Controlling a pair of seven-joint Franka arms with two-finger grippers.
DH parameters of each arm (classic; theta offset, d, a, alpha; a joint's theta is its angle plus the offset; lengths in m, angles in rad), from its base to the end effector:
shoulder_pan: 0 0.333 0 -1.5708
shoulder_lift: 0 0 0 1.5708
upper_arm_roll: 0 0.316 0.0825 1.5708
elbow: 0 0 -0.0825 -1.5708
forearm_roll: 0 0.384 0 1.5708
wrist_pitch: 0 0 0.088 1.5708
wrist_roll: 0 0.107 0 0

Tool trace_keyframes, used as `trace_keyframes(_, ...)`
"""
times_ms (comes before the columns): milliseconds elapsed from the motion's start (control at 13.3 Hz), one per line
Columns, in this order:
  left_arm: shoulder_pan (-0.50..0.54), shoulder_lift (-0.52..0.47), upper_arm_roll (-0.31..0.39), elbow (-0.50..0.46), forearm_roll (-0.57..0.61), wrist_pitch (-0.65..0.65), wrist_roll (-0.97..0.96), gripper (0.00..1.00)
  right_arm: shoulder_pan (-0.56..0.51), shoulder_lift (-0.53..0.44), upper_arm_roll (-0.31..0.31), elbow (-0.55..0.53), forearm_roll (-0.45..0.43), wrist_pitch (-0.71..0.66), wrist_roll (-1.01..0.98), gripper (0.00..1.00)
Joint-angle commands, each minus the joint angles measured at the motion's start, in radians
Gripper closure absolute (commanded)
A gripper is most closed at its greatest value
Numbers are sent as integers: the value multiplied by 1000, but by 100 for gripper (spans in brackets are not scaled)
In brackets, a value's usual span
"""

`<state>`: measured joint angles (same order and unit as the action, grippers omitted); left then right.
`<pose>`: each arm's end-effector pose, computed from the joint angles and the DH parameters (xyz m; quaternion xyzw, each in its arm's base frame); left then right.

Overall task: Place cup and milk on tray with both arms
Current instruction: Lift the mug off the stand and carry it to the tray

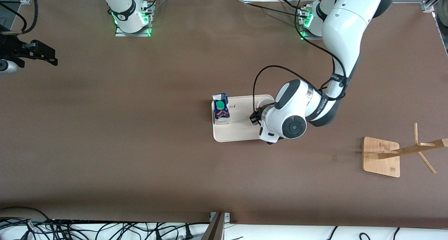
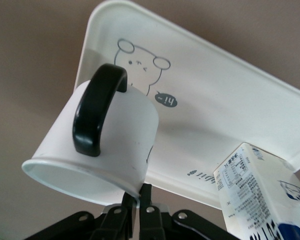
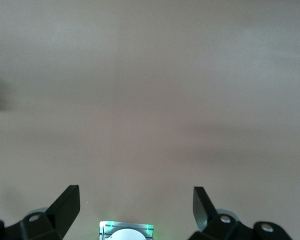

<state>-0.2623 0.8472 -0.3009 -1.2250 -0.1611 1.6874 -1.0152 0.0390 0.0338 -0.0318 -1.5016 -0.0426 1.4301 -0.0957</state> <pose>0.6216 -0.3484 0.2587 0.9285 0.2656 -0.2590 0.0154 0.5502 -0.0007 0.6265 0.9972 0.0495 -0.0535 0.0194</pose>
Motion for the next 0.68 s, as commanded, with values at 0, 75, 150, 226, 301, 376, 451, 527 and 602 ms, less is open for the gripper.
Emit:
trace_keyframes(0, -60, 39, 9, 24, -14, -11, -31, 100, -8, 6, 6, 18, -7, -5, 4, 0)
trace_keyframes(75, -66, 47, 12, 16, -20, -11, -31, 100, -8, 6, 6, 18, -8, -5, 4, 0)
trace_keyframes(150, -61, 62, 13, 16, -21, -11, -32, 100, -8, 6, 6, 18, -7, -5, 4, 0)
trace_keyframes(226, -58, 64, 13, 16, -20, -11, -36, 81, -8, 6, 6, 18, -8, -5, 4, 0)
trace_keyframes(301, -55, 64, 13, 16, -14, -12, -31, 11, -8, 6, 6, 18, -8, -5, 4, 0)
trace_keyframes(376, -55, 58, 16, 18, -5, -14, -25, 0, -8, 6, 6, 18, -8, -5, 4, 0)
trace_keyframes(451, -54, 55, 16, 24, -6, -15, -25, 0, -7, 6, 6, 18, -8, -5, 4, 0)
trace_keyframes(527, -54, 50, 19, 30, -5, -24, -25, 0, -7, 6, 6, 18, -7, -5, 4, 0)
trace_keyframes(602, -52, 32, 34, 30, -3, -31, -25, 0, -8, 6, 6, 18, -7, -5, 4, 0)
